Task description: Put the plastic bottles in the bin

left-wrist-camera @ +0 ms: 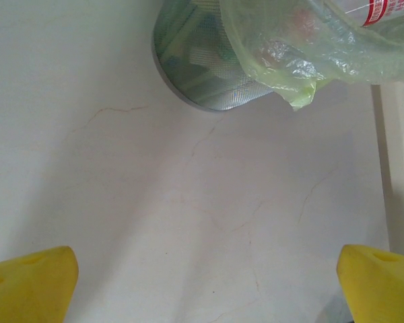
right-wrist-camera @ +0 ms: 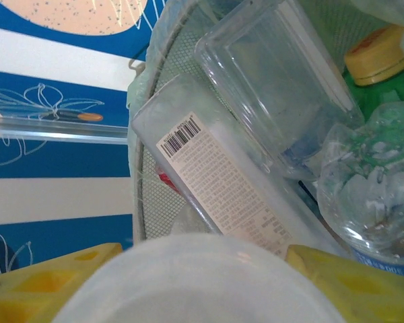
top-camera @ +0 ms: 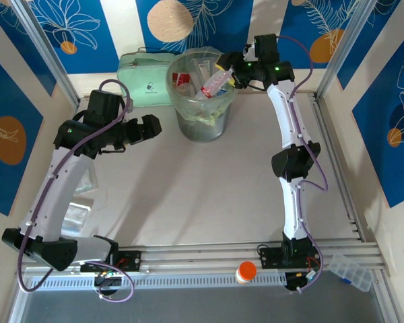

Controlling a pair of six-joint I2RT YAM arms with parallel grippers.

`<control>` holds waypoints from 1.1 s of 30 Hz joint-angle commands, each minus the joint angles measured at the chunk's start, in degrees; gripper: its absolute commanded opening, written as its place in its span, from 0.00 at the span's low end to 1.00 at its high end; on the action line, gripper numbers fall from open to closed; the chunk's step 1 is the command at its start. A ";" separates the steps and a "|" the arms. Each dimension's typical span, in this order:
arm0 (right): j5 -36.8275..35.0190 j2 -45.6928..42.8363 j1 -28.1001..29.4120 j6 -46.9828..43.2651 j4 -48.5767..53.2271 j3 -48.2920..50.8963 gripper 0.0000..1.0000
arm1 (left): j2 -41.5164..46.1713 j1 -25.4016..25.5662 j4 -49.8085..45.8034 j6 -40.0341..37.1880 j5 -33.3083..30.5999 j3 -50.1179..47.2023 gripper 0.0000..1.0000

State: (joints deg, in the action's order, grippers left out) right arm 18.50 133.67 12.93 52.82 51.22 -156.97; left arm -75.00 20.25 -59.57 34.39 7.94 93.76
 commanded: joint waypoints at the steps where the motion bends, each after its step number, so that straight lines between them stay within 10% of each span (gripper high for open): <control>1: 1.40 1.86 1.11 -3.71 1.92 -3.51 0.62 | -0.22 -0.66 -0.69 -0.41 0.86 1.32 0.98; 15: -2.37 -3.73 -4.14 -10.69 5.52 -2.82 0.77 | -0.61 -0.74 -0.19 -0.75 0.32 0.96 0.98; 33: -11.38 -2.71 1.73 -16.13 9.47 1.09 0.47 | -0.41 -0.73 0.46 -0.36 -0.29 -0.76 0.98</control>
State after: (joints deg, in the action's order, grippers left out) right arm 8.78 129.80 13.63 37.47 58.37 -156.92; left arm -75.57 20.25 -59.33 34.39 7.88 93.71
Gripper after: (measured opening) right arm 0.472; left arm 0.979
